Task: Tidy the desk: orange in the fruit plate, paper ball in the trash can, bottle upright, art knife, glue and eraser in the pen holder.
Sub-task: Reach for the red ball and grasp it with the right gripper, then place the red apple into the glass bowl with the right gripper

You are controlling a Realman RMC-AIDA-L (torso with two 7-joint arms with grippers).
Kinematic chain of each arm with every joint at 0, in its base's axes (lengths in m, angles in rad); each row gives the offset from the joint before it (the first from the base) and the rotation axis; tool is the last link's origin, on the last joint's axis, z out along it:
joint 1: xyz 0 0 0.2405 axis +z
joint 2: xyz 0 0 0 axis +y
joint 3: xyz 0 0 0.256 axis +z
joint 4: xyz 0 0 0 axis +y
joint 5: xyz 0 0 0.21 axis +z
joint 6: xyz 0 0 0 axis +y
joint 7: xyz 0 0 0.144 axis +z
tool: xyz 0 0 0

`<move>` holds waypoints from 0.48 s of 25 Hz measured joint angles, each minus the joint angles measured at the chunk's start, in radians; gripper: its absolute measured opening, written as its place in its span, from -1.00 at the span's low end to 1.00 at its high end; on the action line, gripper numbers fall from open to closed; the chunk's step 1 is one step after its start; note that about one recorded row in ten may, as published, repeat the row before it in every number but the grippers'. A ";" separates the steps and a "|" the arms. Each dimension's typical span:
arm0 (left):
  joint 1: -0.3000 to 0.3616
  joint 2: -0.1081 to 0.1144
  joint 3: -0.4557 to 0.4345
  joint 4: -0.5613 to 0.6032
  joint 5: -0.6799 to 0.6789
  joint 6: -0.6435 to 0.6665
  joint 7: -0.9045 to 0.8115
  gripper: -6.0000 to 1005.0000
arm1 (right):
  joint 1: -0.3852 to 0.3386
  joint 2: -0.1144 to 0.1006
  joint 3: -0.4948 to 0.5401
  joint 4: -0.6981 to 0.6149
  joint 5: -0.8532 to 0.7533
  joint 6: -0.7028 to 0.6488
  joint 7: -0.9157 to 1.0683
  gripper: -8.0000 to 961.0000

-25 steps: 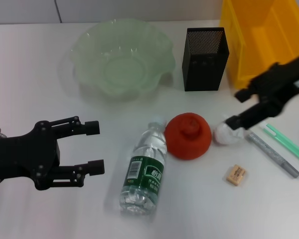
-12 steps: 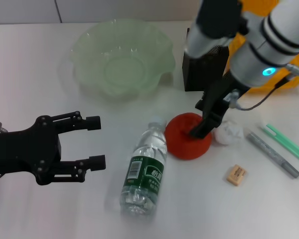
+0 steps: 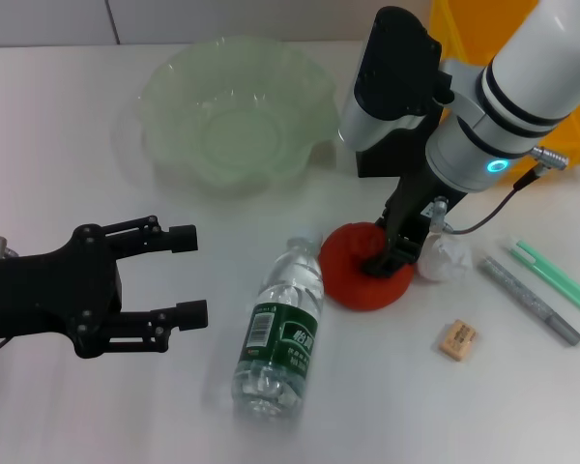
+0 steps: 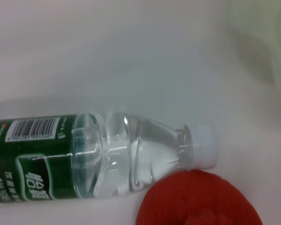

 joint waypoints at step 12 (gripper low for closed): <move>0.003 0.000 0.000 0.000 0.002 0.000 0.000 0.65 | -0.007 0.001 -0.012 -0.022 0.000 -0.017 -0.001 -0.36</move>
